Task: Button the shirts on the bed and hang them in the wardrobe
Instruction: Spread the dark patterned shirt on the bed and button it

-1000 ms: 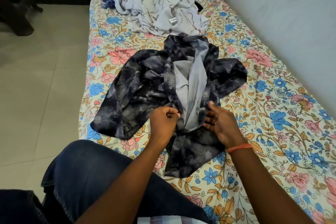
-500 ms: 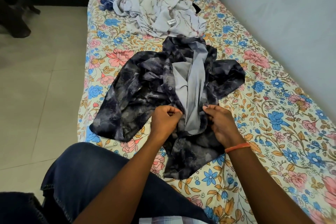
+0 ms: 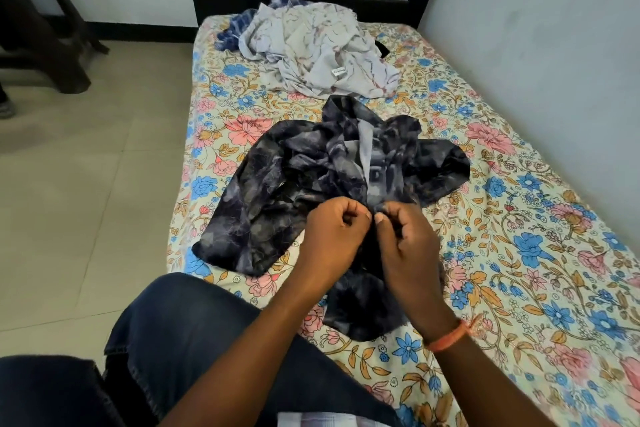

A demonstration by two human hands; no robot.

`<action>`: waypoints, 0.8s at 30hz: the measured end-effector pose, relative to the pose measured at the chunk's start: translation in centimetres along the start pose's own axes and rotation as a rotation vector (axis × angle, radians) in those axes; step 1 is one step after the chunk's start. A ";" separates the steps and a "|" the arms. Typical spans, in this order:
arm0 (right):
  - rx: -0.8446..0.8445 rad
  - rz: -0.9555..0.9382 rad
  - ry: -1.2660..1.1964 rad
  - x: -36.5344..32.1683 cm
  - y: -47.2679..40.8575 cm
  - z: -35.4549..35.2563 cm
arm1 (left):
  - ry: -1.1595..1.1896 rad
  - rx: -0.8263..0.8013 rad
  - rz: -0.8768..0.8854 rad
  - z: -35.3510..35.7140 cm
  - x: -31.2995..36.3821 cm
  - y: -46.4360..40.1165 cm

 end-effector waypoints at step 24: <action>0.074 0.897 -0.969 4.0 -6.4 -3.9 | 0.228 -0.057 -0.165 -1.6 -1.7 0.8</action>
Point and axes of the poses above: each hand's wrist, its own y-axis away from the middle knuckle, its own z-axis out of the palm, x = y × z, the point moved 2 cm from there along -y, towards the middle knuckle, and after that the axes turned 3 degrees about -x, right-handed, at the moved point
